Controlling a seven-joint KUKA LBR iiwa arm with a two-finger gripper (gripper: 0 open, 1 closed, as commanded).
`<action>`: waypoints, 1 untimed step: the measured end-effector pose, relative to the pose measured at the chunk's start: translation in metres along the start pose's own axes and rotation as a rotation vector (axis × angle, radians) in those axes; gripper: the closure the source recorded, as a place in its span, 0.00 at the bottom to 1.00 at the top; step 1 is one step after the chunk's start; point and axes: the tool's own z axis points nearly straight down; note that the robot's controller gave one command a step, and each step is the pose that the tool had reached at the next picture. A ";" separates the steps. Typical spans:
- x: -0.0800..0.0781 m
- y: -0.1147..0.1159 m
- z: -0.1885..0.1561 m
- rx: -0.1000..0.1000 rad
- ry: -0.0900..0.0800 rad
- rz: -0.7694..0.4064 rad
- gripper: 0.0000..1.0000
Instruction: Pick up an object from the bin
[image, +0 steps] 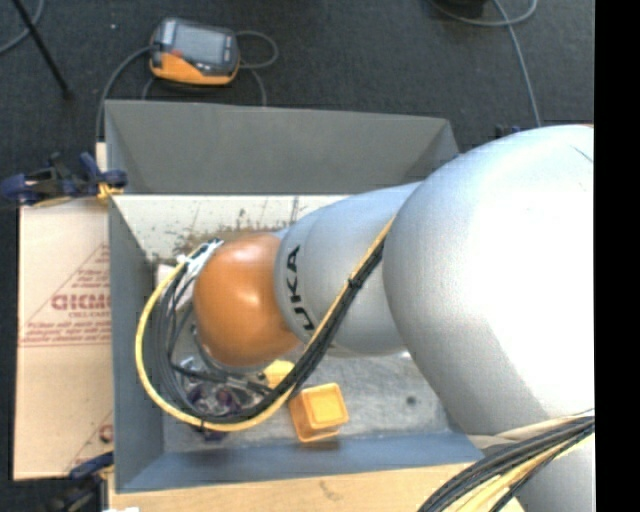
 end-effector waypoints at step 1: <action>0.003 -0.004 -0.001 0.002 -0.007 -0.201 1.00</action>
Offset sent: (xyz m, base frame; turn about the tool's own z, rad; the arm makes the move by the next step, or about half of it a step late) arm -0.0163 -0.0309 -0.0028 0.1419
